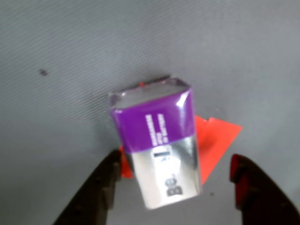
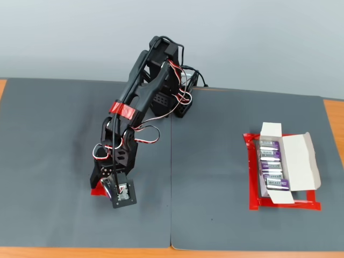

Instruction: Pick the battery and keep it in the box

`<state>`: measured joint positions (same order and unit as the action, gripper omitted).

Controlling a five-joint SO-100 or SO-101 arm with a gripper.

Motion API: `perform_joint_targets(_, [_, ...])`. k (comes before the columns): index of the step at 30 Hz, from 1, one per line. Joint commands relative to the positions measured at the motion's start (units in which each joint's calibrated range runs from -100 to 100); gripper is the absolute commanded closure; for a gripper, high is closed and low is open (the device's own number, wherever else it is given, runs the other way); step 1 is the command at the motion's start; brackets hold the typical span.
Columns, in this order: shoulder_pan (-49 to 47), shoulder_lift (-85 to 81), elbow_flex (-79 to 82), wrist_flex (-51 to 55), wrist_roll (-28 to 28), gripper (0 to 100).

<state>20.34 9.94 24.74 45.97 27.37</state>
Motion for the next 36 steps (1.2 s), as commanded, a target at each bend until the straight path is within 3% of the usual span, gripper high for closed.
perform_joint_targets(1, [0.44, -0.15, -2.26, -0.48, 0.26, 74])
perform_joint_targets(6, [0.44, -0.06, -2.17, -0.48, 0.26, 75])
perform_joint_targets(17, [0.14, -0.06, -1.63, -0.48, -0.05, 93])
perform_joint_targets(28, [-0.16, -1.67, -2.26, 0.3, -0.57, 95])
perform_joint_targets(36, [-2.99, -8.63, -2.26, 0.39, -5.05, 95])
